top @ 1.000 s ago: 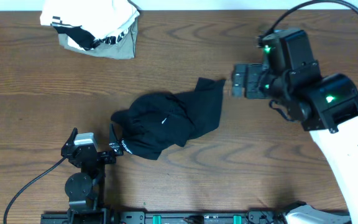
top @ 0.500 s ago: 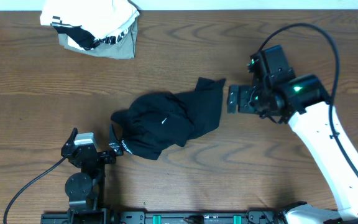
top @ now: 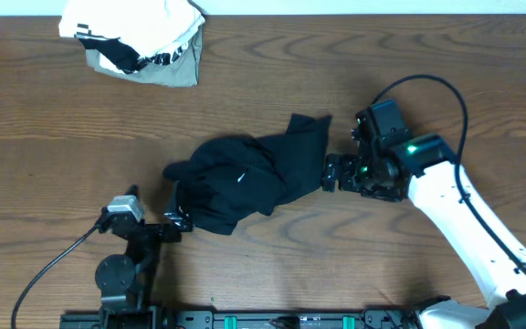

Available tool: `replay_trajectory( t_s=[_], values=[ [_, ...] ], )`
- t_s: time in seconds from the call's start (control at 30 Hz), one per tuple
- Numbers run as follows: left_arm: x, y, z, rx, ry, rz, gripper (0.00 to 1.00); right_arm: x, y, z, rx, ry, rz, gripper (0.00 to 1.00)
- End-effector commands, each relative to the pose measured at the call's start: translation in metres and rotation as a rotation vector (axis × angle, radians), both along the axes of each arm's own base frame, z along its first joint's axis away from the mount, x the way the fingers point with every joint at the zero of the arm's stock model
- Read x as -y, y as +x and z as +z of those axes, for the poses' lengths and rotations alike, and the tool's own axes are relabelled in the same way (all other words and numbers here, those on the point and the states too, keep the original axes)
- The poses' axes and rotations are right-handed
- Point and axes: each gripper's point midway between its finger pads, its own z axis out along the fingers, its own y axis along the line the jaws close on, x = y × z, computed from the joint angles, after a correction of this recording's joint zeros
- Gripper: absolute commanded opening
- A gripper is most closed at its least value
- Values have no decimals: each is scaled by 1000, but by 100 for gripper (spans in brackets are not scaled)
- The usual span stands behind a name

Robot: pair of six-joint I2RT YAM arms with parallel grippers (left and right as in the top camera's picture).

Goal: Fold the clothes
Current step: 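Drag the black garment leftward to the table center with the right gripper, then grasp the garment's left end with the left gripper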

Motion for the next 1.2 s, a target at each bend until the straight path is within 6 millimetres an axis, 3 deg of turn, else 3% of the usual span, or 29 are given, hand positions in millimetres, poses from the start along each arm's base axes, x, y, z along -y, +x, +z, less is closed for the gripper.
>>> replay_trajectory(
  t_s=[0.0,0.2,0.5,0.63,0.9,1.17],
  values=[
    [39,-10,-13,-110,-309,-203,98,-5,-11,-14,-42,12,-38,99],
    [56,-16,-23,-175,-319,-303,98,-5,-20,-34,-60,9,-45,99],
    [54,-17,-80,-463,-311,-265,98,-3,-26,-56,-61,14,-63,99],
    [44,-10,-81,-534,-244,-211,98,-3,-27,-63,-55,17,-63,99],
    [1,-10,-81,-730,-38,-6,98,-4,-25,-73,-26,32,-66,99],
    [0,-10,-87,-771,62,-51,98,-7,-17,-80,24,60,-79,99]
  ],
)
